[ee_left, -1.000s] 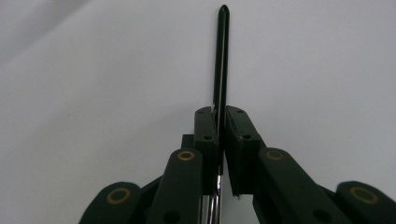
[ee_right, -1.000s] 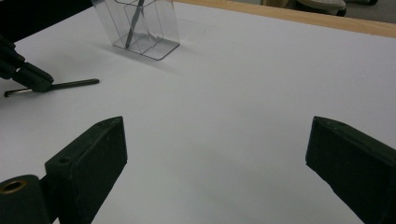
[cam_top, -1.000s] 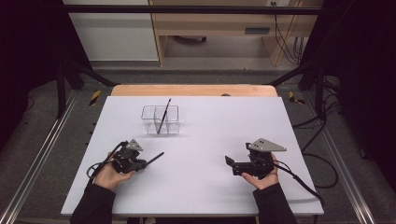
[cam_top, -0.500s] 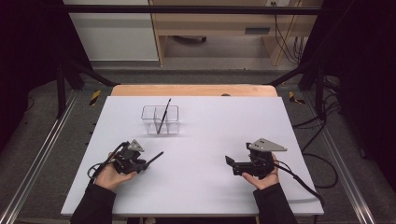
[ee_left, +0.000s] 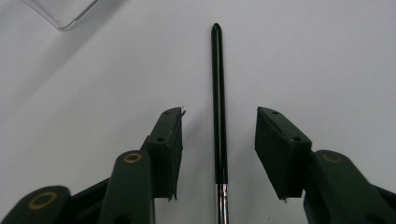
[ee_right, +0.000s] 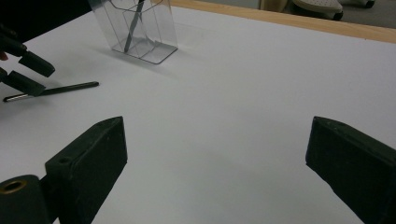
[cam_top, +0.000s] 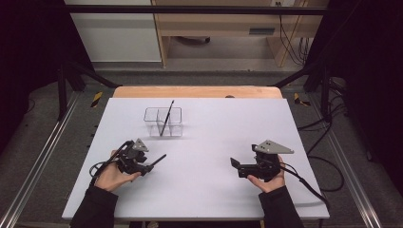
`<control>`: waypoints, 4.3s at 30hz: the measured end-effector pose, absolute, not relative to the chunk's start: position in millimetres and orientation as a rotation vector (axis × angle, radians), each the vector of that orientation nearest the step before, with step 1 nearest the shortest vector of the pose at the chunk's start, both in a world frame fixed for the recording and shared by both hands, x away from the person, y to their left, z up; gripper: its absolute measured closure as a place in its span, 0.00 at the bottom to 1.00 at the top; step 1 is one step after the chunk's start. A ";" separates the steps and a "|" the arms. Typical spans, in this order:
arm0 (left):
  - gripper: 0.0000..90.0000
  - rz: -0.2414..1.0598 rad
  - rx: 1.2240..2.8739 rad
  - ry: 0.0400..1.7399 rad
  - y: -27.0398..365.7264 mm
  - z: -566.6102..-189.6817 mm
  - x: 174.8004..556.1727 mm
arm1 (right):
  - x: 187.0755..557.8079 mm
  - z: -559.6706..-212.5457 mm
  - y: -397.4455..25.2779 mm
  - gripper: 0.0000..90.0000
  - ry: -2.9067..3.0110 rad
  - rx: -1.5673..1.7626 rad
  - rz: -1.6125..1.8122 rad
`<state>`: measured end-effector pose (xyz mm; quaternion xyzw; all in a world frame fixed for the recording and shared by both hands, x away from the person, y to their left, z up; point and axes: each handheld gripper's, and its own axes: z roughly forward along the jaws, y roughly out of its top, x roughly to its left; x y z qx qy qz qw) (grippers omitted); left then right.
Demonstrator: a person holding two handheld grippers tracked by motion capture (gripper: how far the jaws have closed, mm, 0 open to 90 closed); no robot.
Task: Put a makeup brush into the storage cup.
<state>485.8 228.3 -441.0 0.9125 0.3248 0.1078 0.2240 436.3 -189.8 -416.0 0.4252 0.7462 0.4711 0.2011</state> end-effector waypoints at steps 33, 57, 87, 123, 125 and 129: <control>0.89 0.161 2.648 0.954 216.4 -447.6 496.1 | 436.7 -416.2 -189.4 0.06 2.096 1.192 1.316; 0.92 0.226 2.665 0.865 212.6 -444.3 490.6 | 437.3 -418.1 -188.2 0.06 2.104 1.189 1.302; 0.93 0.279 2.501 0.614 184.4 -397.9 466.7 | 438.3 -407.6 -192.2 0.07 2.094 1.172 1.294; 0.93 0.231 2.491 0.365 133.4 -377.9 471.9 | 434.4 -359.7 -151.0 0.07 2.284 0.825 0.959; 0.93 0.224 2.496 0.353 131.6 -378.1 472.3 | 433.6 -360.2 -149.5 0.07 2.292 0.807 0.945; 0.92 0.210 2.518 0.338 128.0 -378.0 473.5 | 431.9 -360.0 -147.7 0.07 2.298 0.786 0.933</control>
